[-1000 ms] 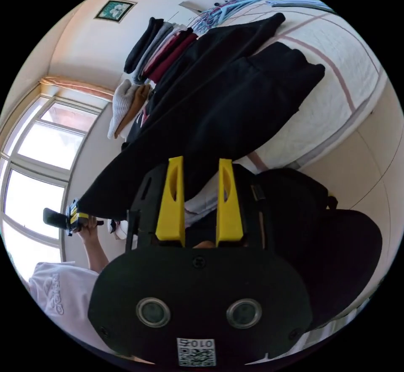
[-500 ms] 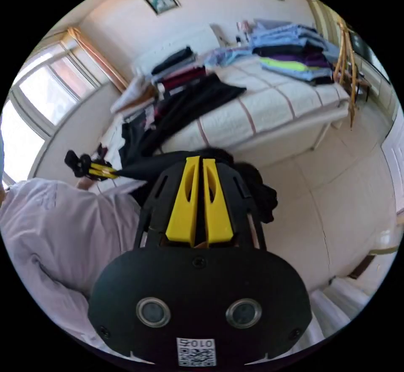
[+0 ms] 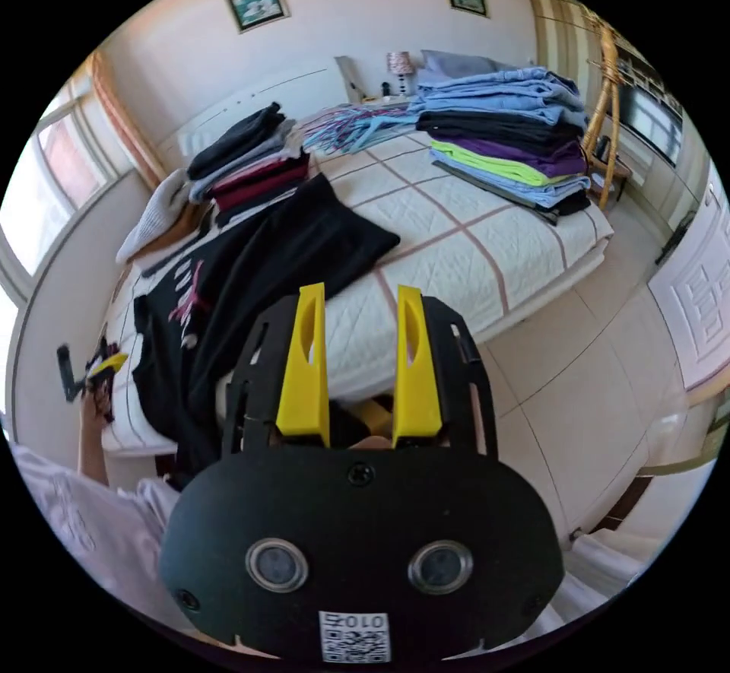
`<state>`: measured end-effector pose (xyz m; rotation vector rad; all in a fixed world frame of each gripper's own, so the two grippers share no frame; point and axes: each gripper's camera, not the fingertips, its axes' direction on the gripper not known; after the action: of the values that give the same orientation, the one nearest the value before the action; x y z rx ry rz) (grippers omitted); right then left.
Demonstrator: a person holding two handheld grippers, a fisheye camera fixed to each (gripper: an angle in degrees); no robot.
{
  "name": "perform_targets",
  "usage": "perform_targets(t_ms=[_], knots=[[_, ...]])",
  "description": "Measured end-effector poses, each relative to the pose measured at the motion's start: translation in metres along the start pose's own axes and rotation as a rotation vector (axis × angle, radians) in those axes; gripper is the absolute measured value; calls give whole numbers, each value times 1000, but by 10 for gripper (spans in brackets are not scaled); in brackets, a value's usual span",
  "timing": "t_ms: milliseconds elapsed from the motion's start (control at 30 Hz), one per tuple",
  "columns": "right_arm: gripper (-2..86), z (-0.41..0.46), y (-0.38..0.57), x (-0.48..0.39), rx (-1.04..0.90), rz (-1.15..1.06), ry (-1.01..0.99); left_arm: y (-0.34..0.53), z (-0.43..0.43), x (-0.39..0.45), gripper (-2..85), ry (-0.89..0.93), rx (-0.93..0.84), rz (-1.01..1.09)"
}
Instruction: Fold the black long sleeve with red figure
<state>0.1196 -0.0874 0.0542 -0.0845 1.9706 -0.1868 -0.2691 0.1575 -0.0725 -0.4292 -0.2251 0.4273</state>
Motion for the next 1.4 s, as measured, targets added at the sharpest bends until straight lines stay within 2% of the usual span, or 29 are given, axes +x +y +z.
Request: perform_targets(t_ms=[100,233,300,333,433,567,733,833,867,967,1033,1133,1267,1400], knots=[[143,58,-49,6,-15,130,24,7,-11,-31,105,-101,38,-79],[136,130,-77,4,-162,245,-69,10,6,-23,92,-73,9,13],[103,127,-80,-16,-150,221,1,8,18,-11,81,-74,-13,86],[53,116,-81,-31,-119,164,46,5,31,-4,72,-81,-53,136],[45,76,-89,-40,-90,98,65,-2,71,4,44,-52,-219,245],[40,7,-86,1,-75,97,41,-1,114,1,19,-17,-427,307],[37,62,-53,52,-293,142,25,-1,136,-6,13,64,-493,370],[48,58,-43,45,-231,126,33,-5,142,-6,35,104,-527,409],[60,53,-44,38,-236,102,92,-6,140,-7,42,113,-523,414],[118,26,-48,27,-187,91,305,-30,108,-28,81,80,-350,333],[137,0,-54,17,-78,77,360,-66,76,-60,109,-28,-150,216],[151,-21,-75,-13,11,-48,291,-128,74,-71,132,-111,10,275],[160,-7,-120,-58,39,-243,67,-214,151,-61,149,-110,-63,412],[166,29,-171,-100,-14,-416,6,-266,260,-64,155,-36,-252,422]])
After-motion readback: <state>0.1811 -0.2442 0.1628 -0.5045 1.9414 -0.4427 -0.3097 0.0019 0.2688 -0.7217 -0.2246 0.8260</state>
